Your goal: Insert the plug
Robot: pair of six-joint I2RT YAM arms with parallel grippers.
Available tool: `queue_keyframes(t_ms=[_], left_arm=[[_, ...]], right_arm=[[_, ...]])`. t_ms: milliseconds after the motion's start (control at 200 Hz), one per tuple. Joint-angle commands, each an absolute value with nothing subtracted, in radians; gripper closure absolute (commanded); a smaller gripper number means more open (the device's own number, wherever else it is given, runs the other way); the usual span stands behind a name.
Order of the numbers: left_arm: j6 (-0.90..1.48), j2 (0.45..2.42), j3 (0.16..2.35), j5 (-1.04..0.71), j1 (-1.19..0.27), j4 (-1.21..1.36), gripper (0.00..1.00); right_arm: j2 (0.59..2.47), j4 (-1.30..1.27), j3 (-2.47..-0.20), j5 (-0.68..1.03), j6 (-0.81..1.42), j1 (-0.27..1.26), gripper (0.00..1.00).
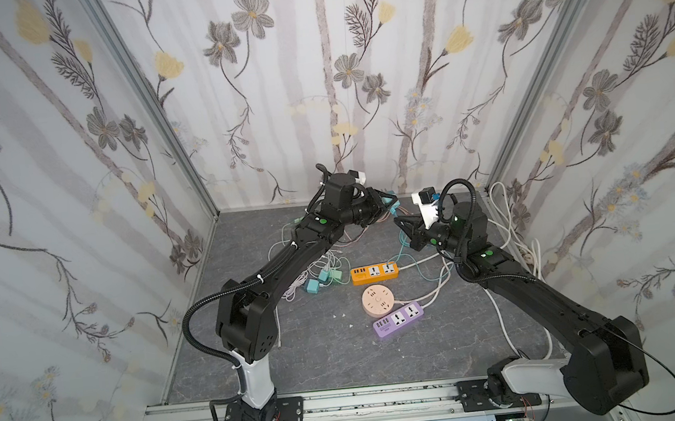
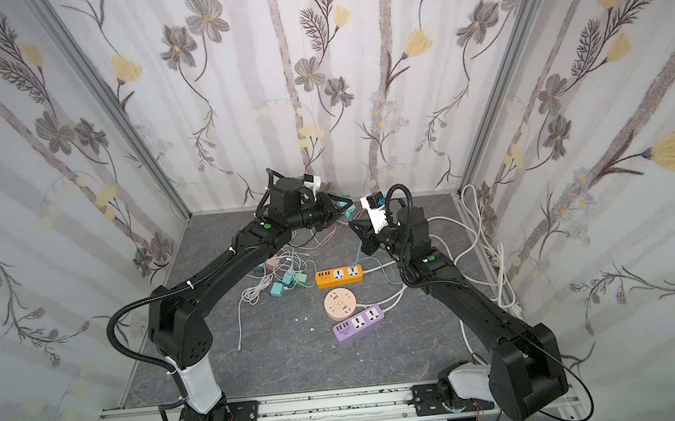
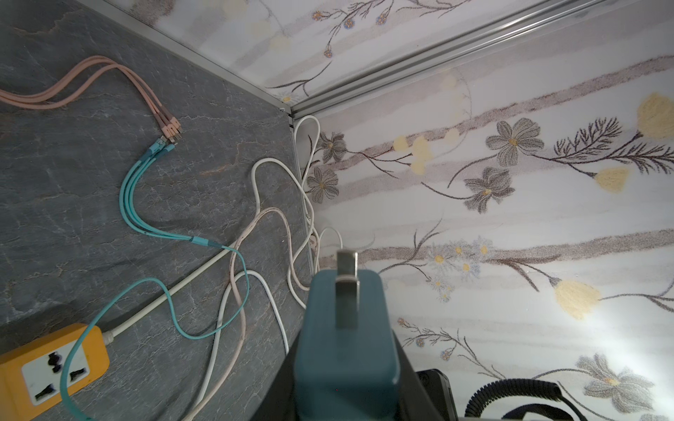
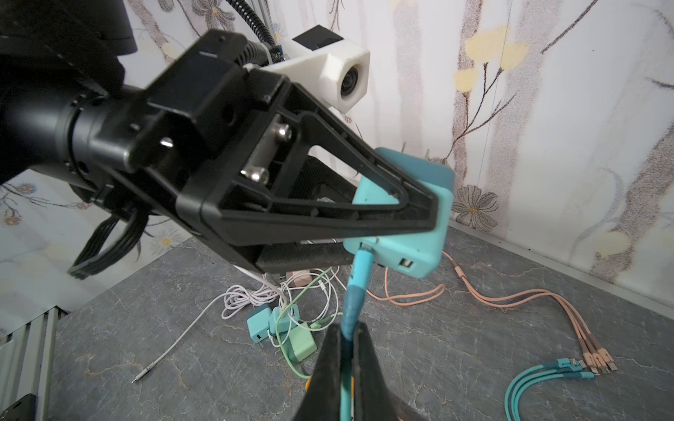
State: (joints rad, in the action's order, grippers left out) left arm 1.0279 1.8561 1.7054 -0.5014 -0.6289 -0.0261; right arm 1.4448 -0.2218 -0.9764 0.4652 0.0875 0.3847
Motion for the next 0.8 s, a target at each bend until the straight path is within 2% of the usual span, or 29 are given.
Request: queue_keyframes(t_ms=[0, 270, 510, 710, 799], left_arm=[[1.011, 1.851, 1.705, -0.509, -0.627, -0.023, 0.75], [0.984, 1.852, 1.712, -0.49, -0.614, -0.045, 0.59], [0.961, 1.833, 1.709, -0.494, -0.603, -0.078, 0.59], [0.953, 1.787, 1.676, -0.479, -0.588, -0.087, 0.51], [0.96, 1.781, 1.667, -0.486, -0.587, -0.079, 0.52]], right_arm=[[1.443, -0.261, -0.986, 0.52, 0.036, 0.388, 1.0], [1.429, -0.249, -0.988, 0.549, 0.0, 0.389, 1.0], [1.422, -0.235, -0.981, 0.517, -0.011, 0.389, 1.0], [1.428, -0.222, -0.977, 0.484, -0.015, 0.39, 1.0], [1.435, -0.229, -0.977, 0.487, -0.012, 0.389, 1.0]])
